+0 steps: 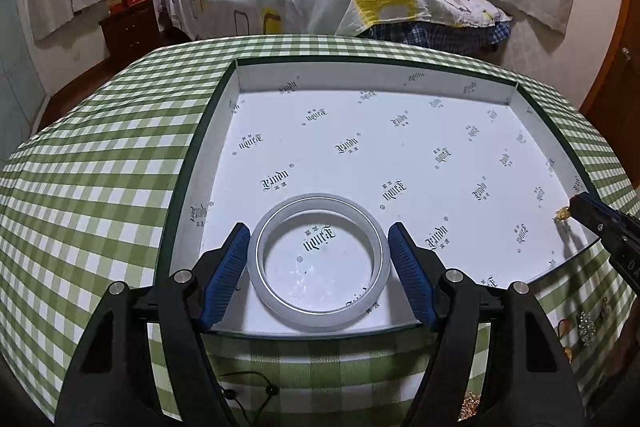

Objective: Organize jewelry
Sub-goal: 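Lower the bangle into the green box with the left tool while the right tool lowers the charm there, then withdraw the left tool from the box while the right tool grasps the gold pearl brooch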

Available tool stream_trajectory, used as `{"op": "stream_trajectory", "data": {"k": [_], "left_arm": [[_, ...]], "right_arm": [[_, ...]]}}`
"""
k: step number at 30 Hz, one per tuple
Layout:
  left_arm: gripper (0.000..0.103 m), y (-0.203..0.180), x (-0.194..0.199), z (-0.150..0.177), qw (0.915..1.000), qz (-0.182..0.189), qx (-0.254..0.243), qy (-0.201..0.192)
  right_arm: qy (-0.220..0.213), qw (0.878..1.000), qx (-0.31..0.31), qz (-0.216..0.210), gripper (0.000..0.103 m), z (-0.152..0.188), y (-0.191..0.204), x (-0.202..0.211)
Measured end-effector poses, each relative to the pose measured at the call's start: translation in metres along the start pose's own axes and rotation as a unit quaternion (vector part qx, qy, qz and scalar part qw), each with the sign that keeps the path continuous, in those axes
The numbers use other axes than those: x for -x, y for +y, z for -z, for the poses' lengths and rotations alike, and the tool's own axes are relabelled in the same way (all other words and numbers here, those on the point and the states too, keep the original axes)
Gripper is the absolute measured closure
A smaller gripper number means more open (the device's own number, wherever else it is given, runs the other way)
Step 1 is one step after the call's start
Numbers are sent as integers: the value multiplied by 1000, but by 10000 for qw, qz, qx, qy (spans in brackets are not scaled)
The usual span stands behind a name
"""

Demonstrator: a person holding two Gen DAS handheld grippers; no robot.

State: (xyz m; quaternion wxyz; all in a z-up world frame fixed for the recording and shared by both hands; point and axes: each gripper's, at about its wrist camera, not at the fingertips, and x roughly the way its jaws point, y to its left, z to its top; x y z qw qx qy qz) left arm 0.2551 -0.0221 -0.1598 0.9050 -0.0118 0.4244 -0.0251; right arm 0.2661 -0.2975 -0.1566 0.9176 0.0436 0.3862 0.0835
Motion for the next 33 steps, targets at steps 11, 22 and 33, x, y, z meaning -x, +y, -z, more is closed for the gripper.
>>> {"op": "stream_trajectory", "data": {"k": [11,22,33], "left_arm": [[30,-1,-3,-1,10000,48,-6,-11],[20,-2,-6,-4,10000,84,-24,26],[18,-2,32,-5,9989,-17,-44,-460]], "right_arm": [[45,10000,-14,19,88,-4,0,-5],[-96,9999,-6,-64,56,-5,0,-2],[-265,9995,24,-147,56,-3,8,25]]}}
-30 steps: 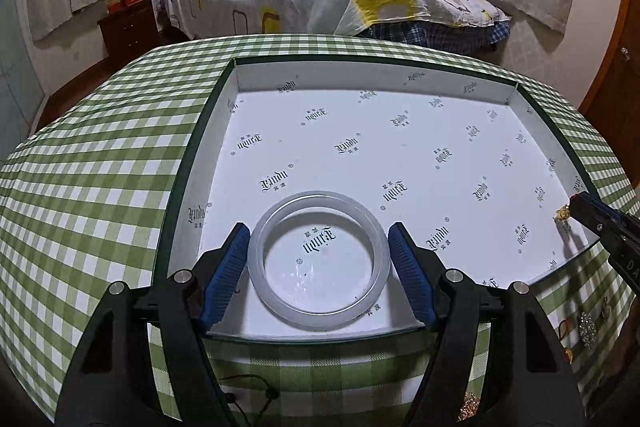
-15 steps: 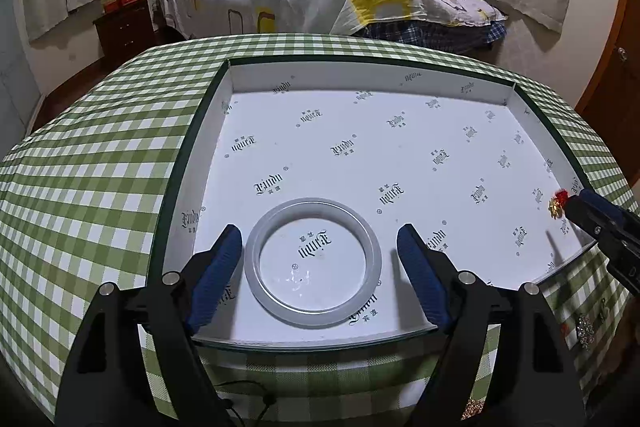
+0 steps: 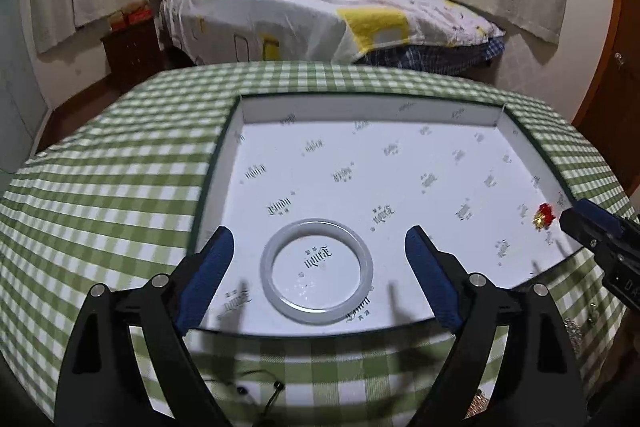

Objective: Organize jewelry
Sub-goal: 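Withdraw the left tool from the box while the right tool grasps the gold pearl brooch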

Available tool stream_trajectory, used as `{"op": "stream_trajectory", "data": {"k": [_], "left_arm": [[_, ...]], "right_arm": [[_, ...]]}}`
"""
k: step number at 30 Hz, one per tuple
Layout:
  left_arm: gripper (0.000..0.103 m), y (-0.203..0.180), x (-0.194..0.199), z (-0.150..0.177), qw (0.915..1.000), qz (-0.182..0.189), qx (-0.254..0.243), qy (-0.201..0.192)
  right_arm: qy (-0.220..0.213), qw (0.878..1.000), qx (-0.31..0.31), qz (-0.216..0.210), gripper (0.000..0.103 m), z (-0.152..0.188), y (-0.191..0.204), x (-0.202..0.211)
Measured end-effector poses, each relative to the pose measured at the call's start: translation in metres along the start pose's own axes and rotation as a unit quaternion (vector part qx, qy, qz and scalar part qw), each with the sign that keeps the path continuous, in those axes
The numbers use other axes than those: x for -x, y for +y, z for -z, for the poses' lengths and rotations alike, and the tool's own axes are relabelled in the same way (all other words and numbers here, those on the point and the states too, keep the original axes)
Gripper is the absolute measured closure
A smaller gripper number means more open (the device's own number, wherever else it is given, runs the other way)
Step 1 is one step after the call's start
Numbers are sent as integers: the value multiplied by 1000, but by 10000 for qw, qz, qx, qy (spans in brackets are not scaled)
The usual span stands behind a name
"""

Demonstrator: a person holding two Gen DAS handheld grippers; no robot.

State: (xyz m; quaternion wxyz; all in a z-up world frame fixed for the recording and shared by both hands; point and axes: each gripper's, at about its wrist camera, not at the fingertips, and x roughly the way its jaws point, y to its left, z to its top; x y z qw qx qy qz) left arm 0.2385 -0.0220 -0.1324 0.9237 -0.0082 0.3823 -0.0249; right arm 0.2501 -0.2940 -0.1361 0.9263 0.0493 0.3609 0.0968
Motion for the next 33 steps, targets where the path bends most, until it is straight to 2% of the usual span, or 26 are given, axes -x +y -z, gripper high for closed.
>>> {"op": "stream_trajectory", "data": {"k": [7,18,24,33], "left_arm": [[18,4,48,18,9995,-85,106,-275],[18,16,116,76,9981,-326,367,-382],[18,22,138,109,9977,-476,425,-250],[18,28,153,146,9973,-580,435,-111]], "right_arm": [[-132,9999,-6,31,56,24,10,45],[-116,9995,264,99,56,89,26,107],[73,9994,322,-89,56,124,35,116],[268,9991,292,-162,56,149,38,111]]}}
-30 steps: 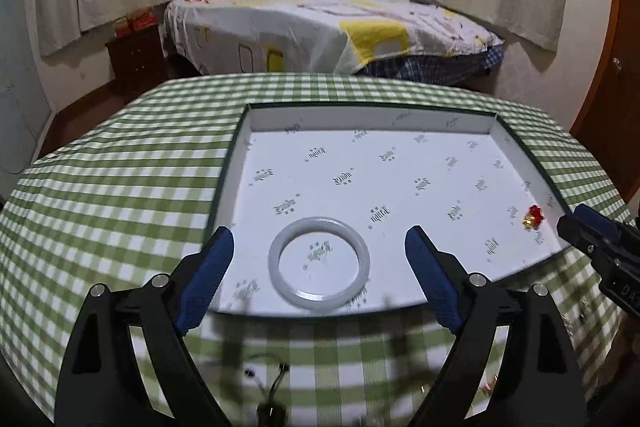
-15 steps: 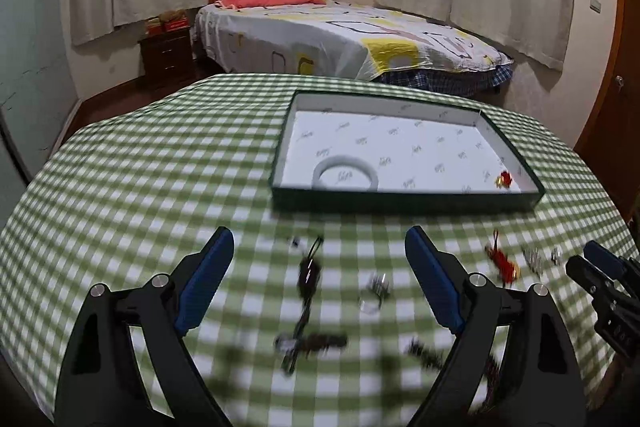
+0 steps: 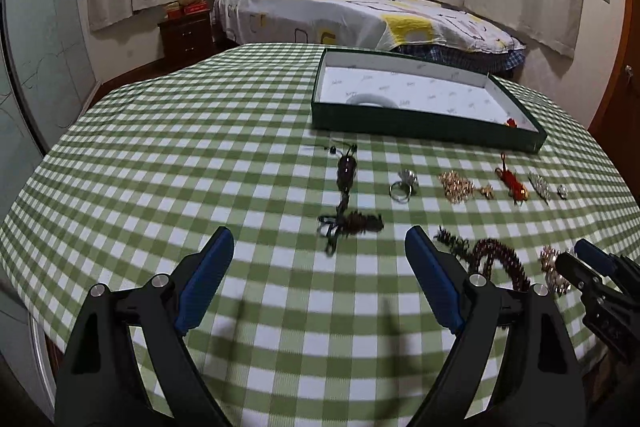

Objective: Organize jewelry
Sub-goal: 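Withdraw the left tool from the box while the right tool grasps the gold pearl brooch, then grasp the dark red bead bracelet with the left tool while the right tool holds the brooch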

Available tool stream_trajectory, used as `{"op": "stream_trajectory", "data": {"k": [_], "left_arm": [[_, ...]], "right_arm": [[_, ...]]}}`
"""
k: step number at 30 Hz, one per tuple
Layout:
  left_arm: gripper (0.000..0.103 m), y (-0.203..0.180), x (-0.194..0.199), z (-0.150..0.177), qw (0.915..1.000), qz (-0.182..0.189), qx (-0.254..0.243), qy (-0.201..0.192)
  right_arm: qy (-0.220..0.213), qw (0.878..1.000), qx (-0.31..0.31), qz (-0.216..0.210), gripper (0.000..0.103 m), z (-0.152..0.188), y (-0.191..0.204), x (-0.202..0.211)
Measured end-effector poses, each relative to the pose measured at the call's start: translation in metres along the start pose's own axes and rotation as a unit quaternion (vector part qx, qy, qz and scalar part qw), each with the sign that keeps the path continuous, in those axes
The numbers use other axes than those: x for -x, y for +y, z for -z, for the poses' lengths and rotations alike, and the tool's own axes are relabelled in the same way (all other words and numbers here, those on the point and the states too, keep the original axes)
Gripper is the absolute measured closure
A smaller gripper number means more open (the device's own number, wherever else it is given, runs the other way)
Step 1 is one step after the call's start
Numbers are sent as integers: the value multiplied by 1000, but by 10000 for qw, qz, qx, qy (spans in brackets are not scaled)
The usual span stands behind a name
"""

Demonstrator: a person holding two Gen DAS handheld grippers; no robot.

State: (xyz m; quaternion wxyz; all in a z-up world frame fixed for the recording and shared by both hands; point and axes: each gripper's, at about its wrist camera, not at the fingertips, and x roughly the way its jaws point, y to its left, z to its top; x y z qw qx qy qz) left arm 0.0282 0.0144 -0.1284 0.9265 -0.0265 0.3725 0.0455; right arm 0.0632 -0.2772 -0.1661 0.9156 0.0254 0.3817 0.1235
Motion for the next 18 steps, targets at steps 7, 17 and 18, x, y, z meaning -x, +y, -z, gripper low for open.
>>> {"op": "stream_trajectory", "data": {"k": [7,17,18], "left_arm": [[18,0,-2,6,10000,0,-3,70],[18,-8,-8,8,9997,111,-28,206],[18,-8,-8,9,9997,125,-24,220]], "right_arm": [[80,9999,49,56,56,3,3,-9],[89,9993,332,147,77,6,10,-8],[89,9993,329,144,77,6,10,-8]]}}
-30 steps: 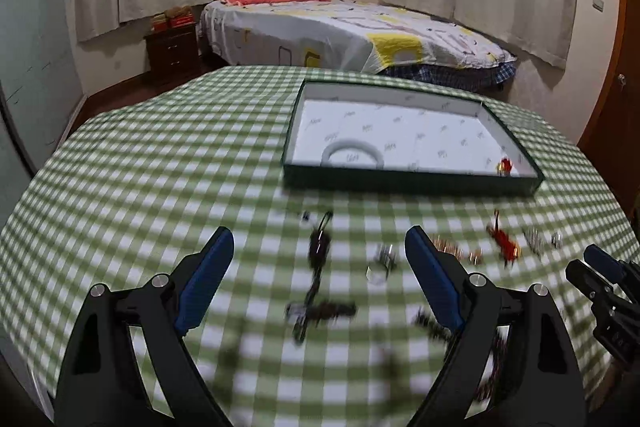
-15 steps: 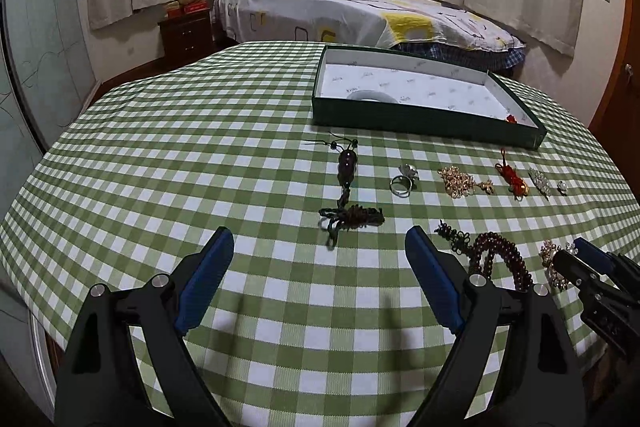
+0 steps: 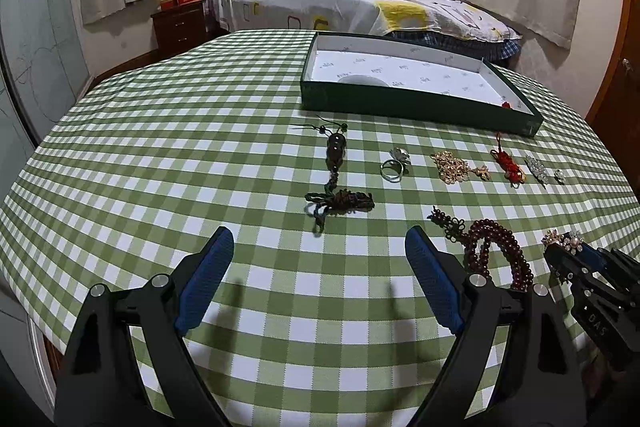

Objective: Organize jewelry
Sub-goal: 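Grasp the dark red bead bracelet with the left tool while the right tool holds the brooch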

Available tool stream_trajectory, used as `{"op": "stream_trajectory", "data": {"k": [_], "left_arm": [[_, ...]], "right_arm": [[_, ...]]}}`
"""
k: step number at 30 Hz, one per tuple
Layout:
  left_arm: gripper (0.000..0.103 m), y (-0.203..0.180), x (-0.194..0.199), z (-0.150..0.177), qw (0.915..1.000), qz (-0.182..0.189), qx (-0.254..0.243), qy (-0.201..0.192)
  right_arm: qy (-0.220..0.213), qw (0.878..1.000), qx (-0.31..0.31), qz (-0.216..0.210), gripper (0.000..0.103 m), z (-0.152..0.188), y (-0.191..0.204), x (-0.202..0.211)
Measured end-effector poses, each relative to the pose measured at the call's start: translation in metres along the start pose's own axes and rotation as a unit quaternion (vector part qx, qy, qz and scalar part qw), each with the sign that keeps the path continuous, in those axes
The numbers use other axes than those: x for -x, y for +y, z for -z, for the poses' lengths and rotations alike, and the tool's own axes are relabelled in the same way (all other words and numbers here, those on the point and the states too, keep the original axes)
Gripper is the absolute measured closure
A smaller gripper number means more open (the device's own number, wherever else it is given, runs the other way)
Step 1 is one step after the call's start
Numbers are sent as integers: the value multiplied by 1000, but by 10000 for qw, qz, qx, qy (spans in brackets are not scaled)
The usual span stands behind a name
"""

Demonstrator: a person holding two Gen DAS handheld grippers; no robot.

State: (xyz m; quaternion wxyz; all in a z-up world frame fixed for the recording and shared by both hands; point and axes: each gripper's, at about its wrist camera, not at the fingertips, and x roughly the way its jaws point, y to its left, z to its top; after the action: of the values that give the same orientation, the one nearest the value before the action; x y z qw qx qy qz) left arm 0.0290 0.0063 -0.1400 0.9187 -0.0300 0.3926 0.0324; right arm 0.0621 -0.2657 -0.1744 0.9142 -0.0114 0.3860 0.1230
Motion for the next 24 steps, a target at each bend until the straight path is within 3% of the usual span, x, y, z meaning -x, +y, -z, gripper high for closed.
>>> {"op": "stream_trajectory", "data": {"k": [13,24], "left_arm": [[18,-19,-5,0,9996,223,-139,109],[18,-72,-3,-2,9969,456,-629,144]], "right_arm": [[2,9996,-81,256,78,-3,-18,5],[-88,9993,-173,332,78,-5,-35,11]]}}
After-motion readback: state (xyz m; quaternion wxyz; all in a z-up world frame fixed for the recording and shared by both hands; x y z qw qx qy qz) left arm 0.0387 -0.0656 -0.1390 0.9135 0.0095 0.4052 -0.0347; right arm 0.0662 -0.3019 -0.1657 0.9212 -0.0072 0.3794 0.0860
